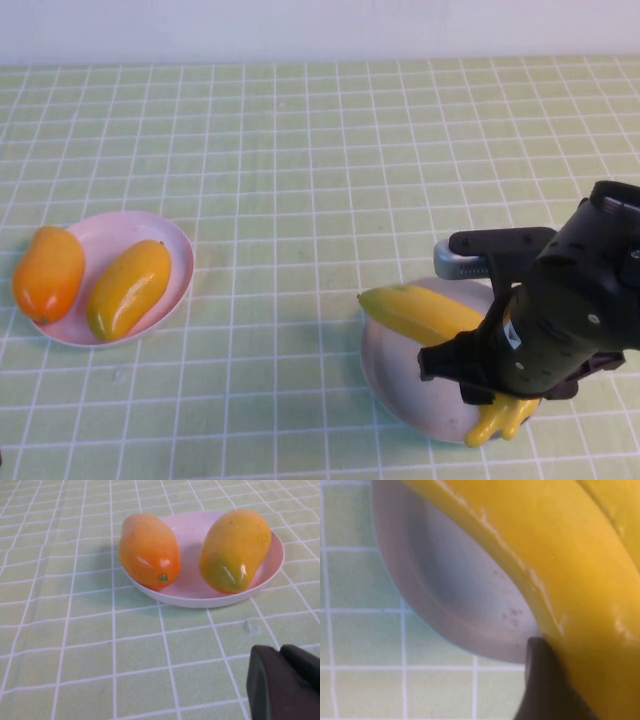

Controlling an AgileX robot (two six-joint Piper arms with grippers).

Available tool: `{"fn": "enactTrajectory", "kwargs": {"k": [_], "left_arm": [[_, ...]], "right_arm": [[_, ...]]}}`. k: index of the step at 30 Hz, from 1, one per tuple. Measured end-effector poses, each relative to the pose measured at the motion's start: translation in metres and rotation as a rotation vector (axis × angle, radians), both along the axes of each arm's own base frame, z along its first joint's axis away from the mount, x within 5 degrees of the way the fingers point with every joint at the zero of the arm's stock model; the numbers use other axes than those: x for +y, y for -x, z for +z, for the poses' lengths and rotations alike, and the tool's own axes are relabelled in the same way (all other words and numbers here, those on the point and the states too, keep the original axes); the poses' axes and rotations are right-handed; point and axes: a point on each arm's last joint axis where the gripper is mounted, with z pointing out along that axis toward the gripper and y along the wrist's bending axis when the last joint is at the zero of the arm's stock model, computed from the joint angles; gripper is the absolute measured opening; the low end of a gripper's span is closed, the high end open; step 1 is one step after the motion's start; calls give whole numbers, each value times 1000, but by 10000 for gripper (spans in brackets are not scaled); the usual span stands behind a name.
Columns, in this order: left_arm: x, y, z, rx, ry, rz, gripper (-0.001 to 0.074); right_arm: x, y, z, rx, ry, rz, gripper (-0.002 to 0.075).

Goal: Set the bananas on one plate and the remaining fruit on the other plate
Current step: Put another type of fruit in the right plate

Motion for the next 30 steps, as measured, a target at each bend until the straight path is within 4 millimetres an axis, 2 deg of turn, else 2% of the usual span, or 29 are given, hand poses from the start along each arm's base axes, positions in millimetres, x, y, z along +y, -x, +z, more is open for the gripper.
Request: {"fn": "enactTrajectory", "kwargs": {"k": [6,14,19,26,30], "left_arm": [[0,0,0,0,0,0,4],[0,0,0,0,0,0,4],[0,0,0,0,0,0,4],[0,0,0,0,0,0,4],[0,0,0,0,0,0,4]], "right_arm": [[-3,2,-1,31,29,-20,311],[1,2,-25,71,38,-28,311],[4,-1,-26,48,8,-21,314],[4,-2,-26,32,12,-12,409],[3,-3,-26,26,18,-8,423]]}}
